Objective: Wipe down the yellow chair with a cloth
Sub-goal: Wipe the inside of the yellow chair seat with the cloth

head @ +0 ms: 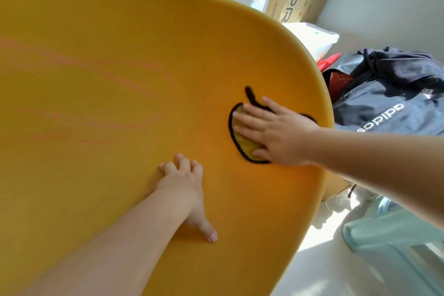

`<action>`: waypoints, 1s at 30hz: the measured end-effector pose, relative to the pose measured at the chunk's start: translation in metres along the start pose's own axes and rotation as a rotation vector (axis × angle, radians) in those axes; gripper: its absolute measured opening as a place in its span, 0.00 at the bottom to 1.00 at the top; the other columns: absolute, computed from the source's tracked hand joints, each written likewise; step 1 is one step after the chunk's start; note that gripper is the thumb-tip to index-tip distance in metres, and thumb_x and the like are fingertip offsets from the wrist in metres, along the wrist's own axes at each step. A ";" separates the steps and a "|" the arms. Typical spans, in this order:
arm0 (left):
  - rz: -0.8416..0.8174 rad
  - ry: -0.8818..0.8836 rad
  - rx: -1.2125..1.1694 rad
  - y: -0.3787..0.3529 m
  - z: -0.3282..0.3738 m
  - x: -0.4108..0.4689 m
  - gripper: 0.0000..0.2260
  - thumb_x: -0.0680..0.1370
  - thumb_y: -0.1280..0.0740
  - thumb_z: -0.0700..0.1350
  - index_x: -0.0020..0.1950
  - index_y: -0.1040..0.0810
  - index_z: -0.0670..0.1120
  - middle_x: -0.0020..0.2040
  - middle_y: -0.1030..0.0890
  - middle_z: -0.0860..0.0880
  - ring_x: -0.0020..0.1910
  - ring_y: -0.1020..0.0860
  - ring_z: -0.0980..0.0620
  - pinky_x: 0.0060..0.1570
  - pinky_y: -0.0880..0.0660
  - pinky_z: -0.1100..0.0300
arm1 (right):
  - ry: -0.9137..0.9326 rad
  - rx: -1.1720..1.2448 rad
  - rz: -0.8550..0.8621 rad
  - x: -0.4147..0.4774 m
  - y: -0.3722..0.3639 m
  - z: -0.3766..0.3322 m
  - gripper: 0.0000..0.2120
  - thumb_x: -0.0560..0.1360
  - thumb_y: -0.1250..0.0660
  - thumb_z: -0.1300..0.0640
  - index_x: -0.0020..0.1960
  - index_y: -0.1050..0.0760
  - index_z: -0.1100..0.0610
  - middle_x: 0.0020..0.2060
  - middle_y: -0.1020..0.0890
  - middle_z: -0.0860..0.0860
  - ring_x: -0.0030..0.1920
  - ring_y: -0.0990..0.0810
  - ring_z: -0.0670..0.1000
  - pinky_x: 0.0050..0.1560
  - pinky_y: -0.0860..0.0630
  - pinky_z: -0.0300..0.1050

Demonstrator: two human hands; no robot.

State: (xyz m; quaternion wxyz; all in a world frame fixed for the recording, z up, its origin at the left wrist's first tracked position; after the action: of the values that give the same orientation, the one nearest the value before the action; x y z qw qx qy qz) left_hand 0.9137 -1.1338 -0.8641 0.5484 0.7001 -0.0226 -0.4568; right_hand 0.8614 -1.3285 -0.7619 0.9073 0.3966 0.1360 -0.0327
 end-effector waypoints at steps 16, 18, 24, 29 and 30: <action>0.259 -0.064 0.069 0.025 -0.033 0.003 0.71 0.52 0.23 0.75 0.81 0.64 0.58 0.81 0.60 0.45 0.76 0.47 0.39 0.69 0.33 0.45 | -0.204 -0.206 0.137 0.030 0.023 0.056 0.34 0.82 0.58 0.35 0.83 0.59 0.49 0.82 0.61 0.51 0.81 0.65 0.56 0.78 0.66 0.63; 0.263 -0.069 0.062 0.025 -0.036 0.009 0.75 0.50 0.23 0.76 0.80 0.71 0.57 0.81 0.65 0.45 0.76 0.48 0.38 0.69 0.31 0.46 | -0.395 -0.270 0.204 0.046 0.042 0.085 0.35 0.81 0.58 0.36 0.83 0.59 0.52 0.82 0.61 0.54 0.81 0.65 0.58 0.78 0.63 0.64; 0.270 -0.096 0.104 0.022 -0.035 0.015 0.75 0.52 0.24 0.76 0.79 0.72 0.55 0.81 0.65 0.44 0.77 0.50 0.36 0.72 0.33 0.47 | -0.185 0.007 0.100 0.068 0.007 -0.018 0.34 0.83 0.57 0.36 0.83 0.62 0.49 0.81 0.65 0.51 0.80 0.69 0.57 0.78 0.66 0.63; 0.266 -0.110 0.127 0.022 -0.035 0.017 0.75 0.52 0.25 0.77 0.79 0.73 0.54 0.81 0.65 0.42 0.76 0.49 0.35 0.73 0.34 0.48 | -0.177 -0.275 0.218 0.075 0.034 0.056 0.35 0.82 0.56 0.35 0.83 0.58 0.49 0.82 0.60 0.51 0.81 0.63 0.56 0.79 0.64 0.62; 0.266 -0.112 0.137 0.022 -0.034 0.017 0.74 0.52 0.26 0.77 0.79 0.73 0.53 0.81 0.65 0.42 0.76 0.48 0.35 0.73 0.34 0.49 | -0.316 -0.317 0.279 0.077 0.046 0.081 0.35 0.82 0.57 0.36 0.83 0.59 0.50 0.82 0.60 0.53 0.81 0.62 0.57 0.79 0.63 0.63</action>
State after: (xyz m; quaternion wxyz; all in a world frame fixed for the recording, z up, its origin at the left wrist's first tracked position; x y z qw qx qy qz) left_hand 0.9570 -1.1262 -0.8576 0.5528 0.7002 -0.1767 -0.4158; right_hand 0.9605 -1.3530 -0.6975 0.9637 0.2546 -0.0601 0.0527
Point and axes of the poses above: each hand's wrist, its own x-axis towards the middle knuckle, its own y-axis out of the back of the hand, z = x × y, the point moved 3 cm from there along x, towards the middle knuckle
